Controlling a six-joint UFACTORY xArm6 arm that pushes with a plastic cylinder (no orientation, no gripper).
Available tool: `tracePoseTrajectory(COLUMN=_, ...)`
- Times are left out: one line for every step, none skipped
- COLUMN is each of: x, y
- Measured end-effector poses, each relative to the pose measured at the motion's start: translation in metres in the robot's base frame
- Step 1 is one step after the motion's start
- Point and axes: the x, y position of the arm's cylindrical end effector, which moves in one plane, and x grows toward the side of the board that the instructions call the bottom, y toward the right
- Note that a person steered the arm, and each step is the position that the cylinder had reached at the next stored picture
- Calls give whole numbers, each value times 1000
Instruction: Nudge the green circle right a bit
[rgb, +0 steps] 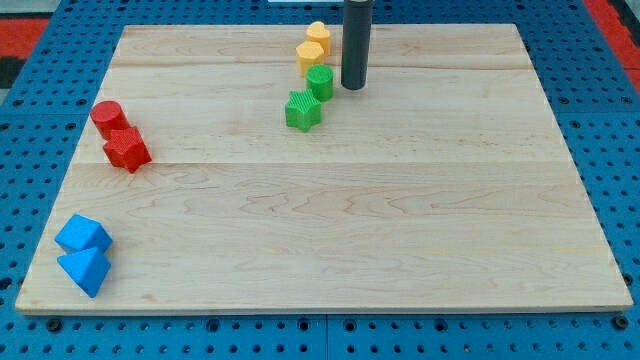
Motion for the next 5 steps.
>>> tracePoseTrajectory(x=-3, y=-25)
tracePoseTrajectory(x=-3, y=-50)
tracePoseTrajectory(x=-4, y=-13)
tracePoseTrajectory(x=30, y=-1)
tracePoseTrajectory(x=93, y=-11)
